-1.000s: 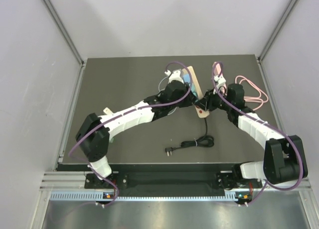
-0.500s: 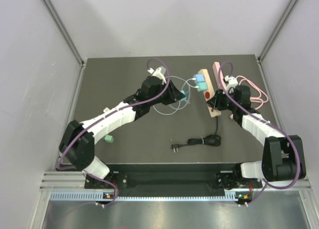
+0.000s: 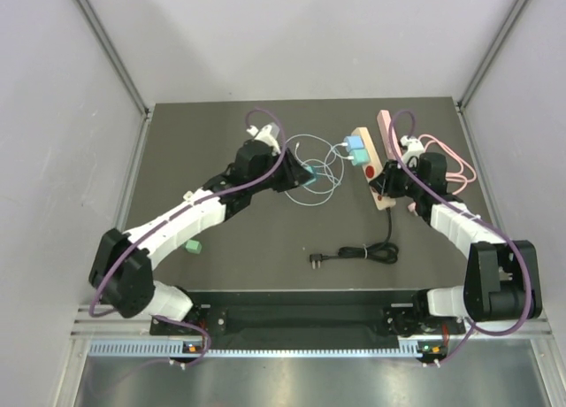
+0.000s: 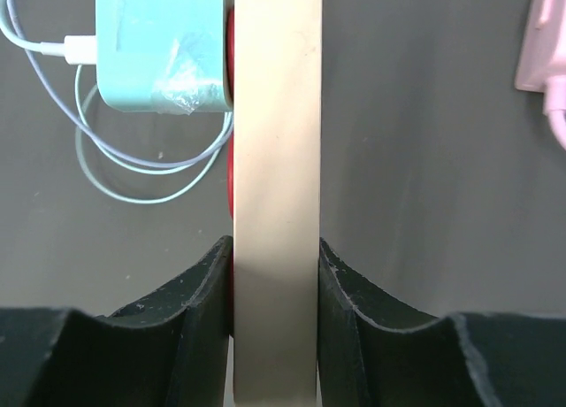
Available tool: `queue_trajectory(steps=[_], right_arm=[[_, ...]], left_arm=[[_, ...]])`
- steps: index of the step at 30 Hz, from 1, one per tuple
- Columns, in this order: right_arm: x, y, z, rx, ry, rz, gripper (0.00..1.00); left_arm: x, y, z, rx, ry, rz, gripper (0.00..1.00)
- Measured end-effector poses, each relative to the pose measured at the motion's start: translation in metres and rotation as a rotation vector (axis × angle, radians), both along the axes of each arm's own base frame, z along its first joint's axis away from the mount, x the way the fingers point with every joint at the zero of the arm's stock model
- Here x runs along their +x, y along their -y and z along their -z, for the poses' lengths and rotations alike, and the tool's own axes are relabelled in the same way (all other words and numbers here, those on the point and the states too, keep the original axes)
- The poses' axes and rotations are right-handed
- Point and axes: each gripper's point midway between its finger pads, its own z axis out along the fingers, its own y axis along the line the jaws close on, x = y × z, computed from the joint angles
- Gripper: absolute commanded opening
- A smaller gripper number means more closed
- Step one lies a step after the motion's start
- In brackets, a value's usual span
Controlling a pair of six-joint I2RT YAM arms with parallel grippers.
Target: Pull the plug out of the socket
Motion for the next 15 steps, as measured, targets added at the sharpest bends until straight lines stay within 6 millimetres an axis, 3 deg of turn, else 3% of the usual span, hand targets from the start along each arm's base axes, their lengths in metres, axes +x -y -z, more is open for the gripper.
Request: queue_trajectory(steps=[10, 15], right_arm=[[-0.01, -0.012, -0.005, 0.075, -0.001, -0.122, 0.0], [-0.012, -0.015, -0.006, 0.083, 0.0, -0.145, 0.0]], left_arm=[[0.011, -0.146, 0.04, 0.06, -0.024, -0.368, 0.0], [-0.002, -0.211, 0.084, 0.091, -0.122, -0.609, 0.0]])
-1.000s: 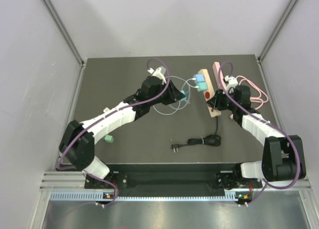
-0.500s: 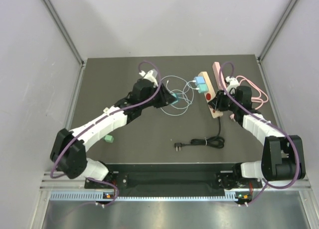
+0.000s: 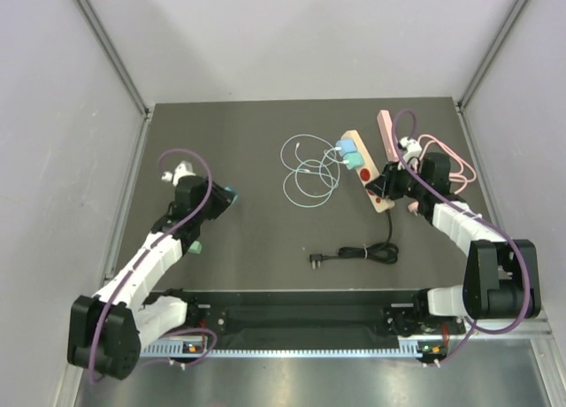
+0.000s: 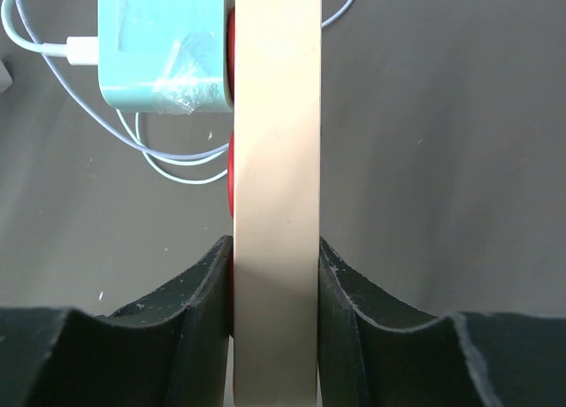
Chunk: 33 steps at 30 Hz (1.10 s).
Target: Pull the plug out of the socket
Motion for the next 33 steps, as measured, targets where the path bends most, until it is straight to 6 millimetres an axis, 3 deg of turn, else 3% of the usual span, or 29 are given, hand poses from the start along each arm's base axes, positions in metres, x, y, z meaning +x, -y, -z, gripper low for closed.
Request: queue_trajectory(steps=[6, 9, 13, 14, 17, 20, 23, 28, 33], right_arm=[[-0.001, -0.002, -0.001, 0.007, 0.0, -0.011, 0.0], [-0.001, -0.002, -0.001, 0.008, 0.0, -0.013, 0.0], [-0.002, -0.003, -0.001, 0.01, 0.0, -0.016, 0.0], [-0.002, -0.002, -0.001, 0.011, -0.001, -0.015, 0.0], [-0.001, 0.002, -0.001, 0.015, -0.001, -0.006, 0.0], [0.001, 0.006, -0.002, 0.017, -0.003, 0.007, 0.0], [0.001, 0.007, -0.002, 0.019, -0.003, 0.009, 0.0], [0.0, 0.006, -0.002, 0.024, -0.005, 0.006, 0.0], [0.0, 0.006, -0.002, 0.024, -0.005, 0.005, 0.0]], left_arm=[[-0.024, -0.047, 0.059, -0.023, -0.161, -0.194, 0.01], [-0.034, -0.06, 0.074, -0.026, -0.223, -0.262, 0.04], [-0.038, -0.072, 0.08, -0.014, -0.254, -0.327, 0.18], [-0.04, -0.075, 0.082, -0.005, -0.263, -0.341, 0.26], [-0.044, -0.083, 0.087, 0.017, -0.283, -0.374, 0.34], [-0.047, -0.09, 0.09, 0.041, -0.299, -0.403, 0.49], [-0.05, -0.097, 0.093, 0.067, -0.316, -0.43, 0.7], [-0.049, -0.105, 0.09, 0.096, -0.327, -0.456, 0.87], [-0.043, -0.107, 0.077, 0.113, -0.302, -0.449, 0.94]])
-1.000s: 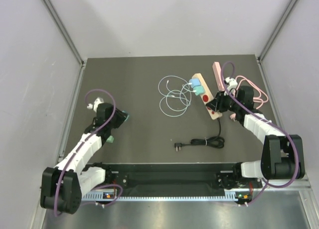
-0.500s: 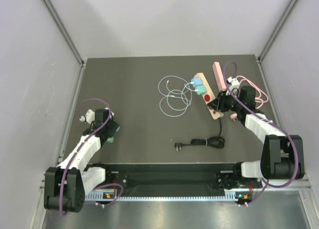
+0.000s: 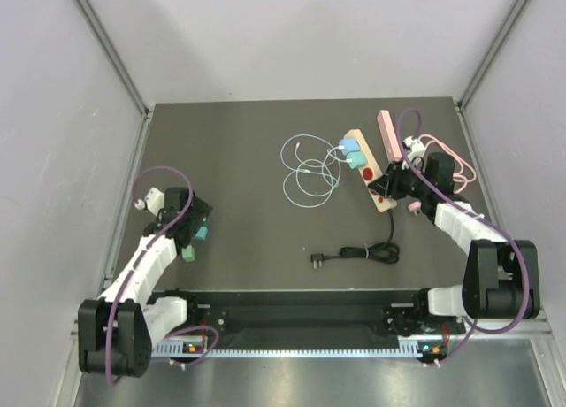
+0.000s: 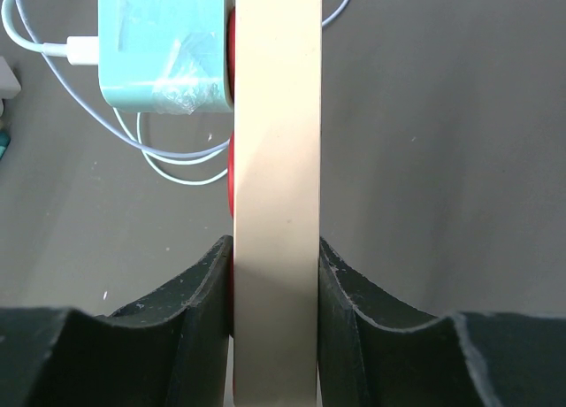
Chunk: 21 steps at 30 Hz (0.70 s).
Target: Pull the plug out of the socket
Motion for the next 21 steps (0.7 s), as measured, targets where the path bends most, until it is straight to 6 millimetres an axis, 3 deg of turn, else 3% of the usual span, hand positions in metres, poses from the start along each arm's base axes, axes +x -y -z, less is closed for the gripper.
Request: queue_trajectory(steps=[6, 9, 15, 21], right_arm=[[-0.001, -0.001, -0.001, 0.008, 0.001, -0.012, 0.0], [-0.003, -0.004, -0.001, 0.016, 0.002, -0.034, 0.0], [-0.006, -0.009, 0.004, 0.03, -0.008, -0.079, 0.0], [-0.009, -0.012, 0.005, 0.024, -0.003, -0.104, 0.0]], left_arm=[[0.011, 0.006, -0.041, 0.026, 0.12, 0.095, 0.97], [0.016, 0.021, -0.061, 0.01, 0.199, 0.209, 0.97], [0.028, 0.085, -0.102, -0.16, 0.425, 0.546, 0.97], [0.025, 0.147, -0.114, -0.413, 0.507, 0.757, 0.97]])
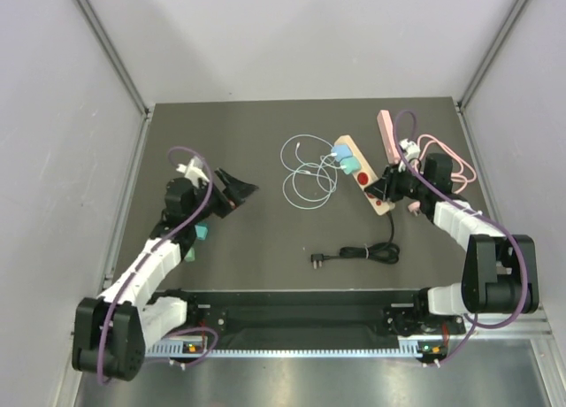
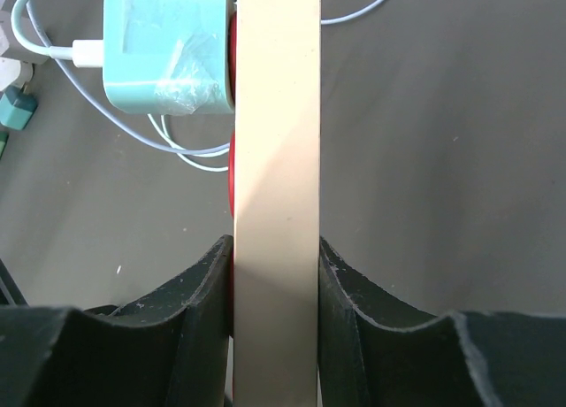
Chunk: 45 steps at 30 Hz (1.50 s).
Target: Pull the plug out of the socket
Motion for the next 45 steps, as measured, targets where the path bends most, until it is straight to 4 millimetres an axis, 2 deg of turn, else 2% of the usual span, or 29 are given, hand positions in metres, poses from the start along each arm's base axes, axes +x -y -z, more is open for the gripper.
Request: queue_trajectory(steps=[6, 8, 13, 19, 23, 29, 37, 40, 45], right_arm=[[-0.002, -0.007, 0.001, -0.009, 0.007, -0.025, 0.0], [-0.004, -0.011, 0.001, -0.011, 0.009, -0.04, 0.0], [-0.006, -0.014, 0.002, -0.015, 0.009, -0.054, 0.0], [-0.006, -0.014, 0.002, -0.02, 0.011, -0.051, 0.0], [-0.005, -0.014, 0.002, -0.022, 0.012, -0.049, 0.0], [-0.005, -0.016, 0.0, -0.026, 0.019, -0.051, 0.0], [-0.005, -0.017, -0.002, -0.026, 0.03, -0.054, 0.0], [-0.005, -0.017, -0.003, -0.026, 0.031, -0.055, 0.0], [-0.005, -0.018, -0.003, -0.028, 0.035, -0.055, 0.0]], left_arm=[[-0.03, 0.095, -0.017, -0.067, 0.046, 0.243, 0.96], [-0.033, 0.118, -0.023, -0.089, 0.06, 0.277, 0.95], [-0.019, 0.165, -0.025, -0.107, 0.067, 0.26, 0.9], [-0.003, 0.208, -0.016, -0.105, 0.06, 0.203, 0.9], [0.009, 0.228, -0.008, -0.099, 0.036, 0.157, 0.88], [0.041, 0.248, -0.006, -0.115, -0.003, 0.052, 0.88], [0.069, 0.256, 0.005, -0.073, -0.056, -0.063, 0.79], [0.077, 0.26, 0.002, -0.065, -0.064, -0.092, 0.75], [0.081, 0.263, 0.009, -0.043, -0.076, -0.112, 0.66]])
